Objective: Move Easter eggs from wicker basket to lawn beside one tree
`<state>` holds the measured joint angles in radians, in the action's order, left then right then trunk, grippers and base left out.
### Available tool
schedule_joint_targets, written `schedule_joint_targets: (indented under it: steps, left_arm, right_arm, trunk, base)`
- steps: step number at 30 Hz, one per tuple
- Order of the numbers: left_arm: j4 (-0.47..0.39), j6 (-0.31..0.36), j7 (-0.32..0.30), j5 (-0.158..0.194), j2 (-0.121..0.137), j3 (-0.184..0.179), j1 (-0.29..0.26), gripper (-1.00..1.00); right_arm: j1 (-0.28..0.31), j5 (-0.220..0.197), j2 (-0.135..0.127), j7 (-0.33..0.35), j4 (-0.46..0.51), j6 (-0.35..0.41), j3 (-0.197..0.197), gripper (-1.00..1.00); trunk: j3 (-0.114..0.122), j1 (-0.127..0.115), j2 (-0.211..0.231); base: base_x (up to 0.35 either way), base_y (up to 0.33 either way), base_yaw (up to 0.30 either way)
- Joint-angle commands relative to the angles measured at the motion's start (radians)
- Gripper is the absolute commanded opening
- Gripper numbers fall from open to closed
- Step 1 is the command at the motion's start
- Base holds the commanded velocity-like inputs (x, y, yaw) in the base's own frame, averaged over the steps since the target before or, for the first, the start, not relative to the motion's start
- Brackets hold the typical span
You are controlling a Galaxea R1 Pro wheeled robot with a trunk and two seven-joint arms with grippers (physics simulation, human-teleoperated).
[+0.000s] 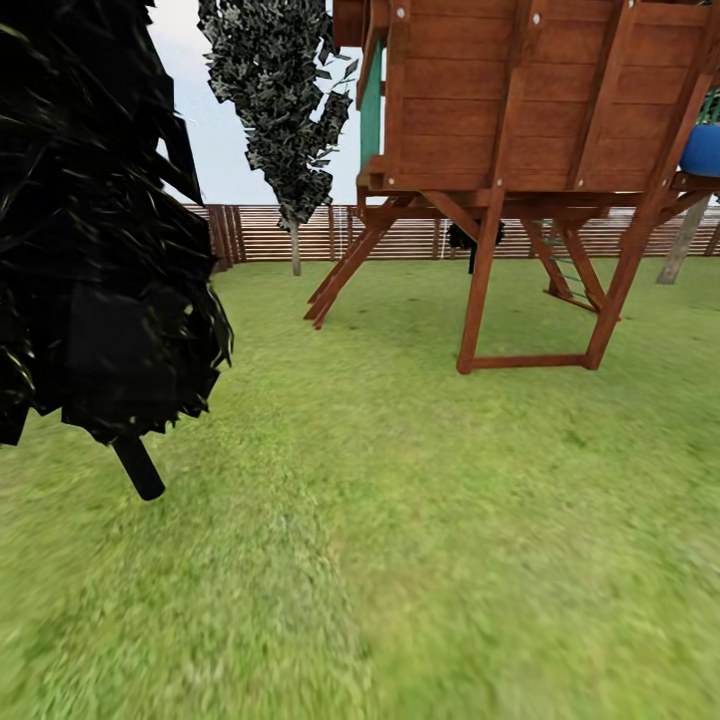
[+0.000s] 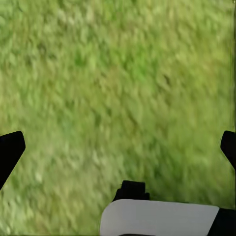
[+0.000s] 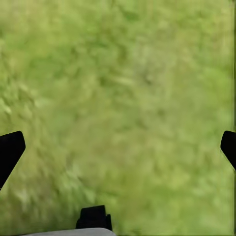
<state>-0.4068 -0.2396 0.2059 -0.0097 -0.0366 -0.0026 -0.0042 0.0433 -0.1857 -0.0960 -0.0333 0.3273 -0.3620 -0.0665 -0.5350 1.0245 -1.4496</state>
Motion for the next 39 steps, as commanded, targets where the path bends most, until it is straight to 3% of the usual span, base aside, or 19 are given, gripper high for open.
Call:
schedule_joint_targets:
  steps: [1,24,39]
  left_arm:
    - [0.0,-0.003,0.004,-0.001,0.0,0.0,0.0,1.0]
    - [0.0,-0.003,0.004,-0.001,0.0,0.0,0.0,1.0]
    - [0.0,-0.003,0.004,-0.001,0.0,0.0,0.0,1.0]
  right_arm:
    - [0.001,-0.008,-0.001,-0.003,-0.001,-0.003,-0.007,1.0]
    - [0.0,-0.008,-0.001,-0.003,-0.001,-0.004,-0.009,1.0]
    - [0.001,-0.006,-0.001,-0.003,-0.001,-0.003,-0.008,1.0]
  trunk:
    - [-0.001,0.0,0.0]
    - [-0.001,0.0,0.0]
    - [-0.001,0.0,0.0]
  base:
    - [0.287,-0.181,0.0]
    - [0.29,-0.17,0.0]
    - [0.319,-0.019,0.0]
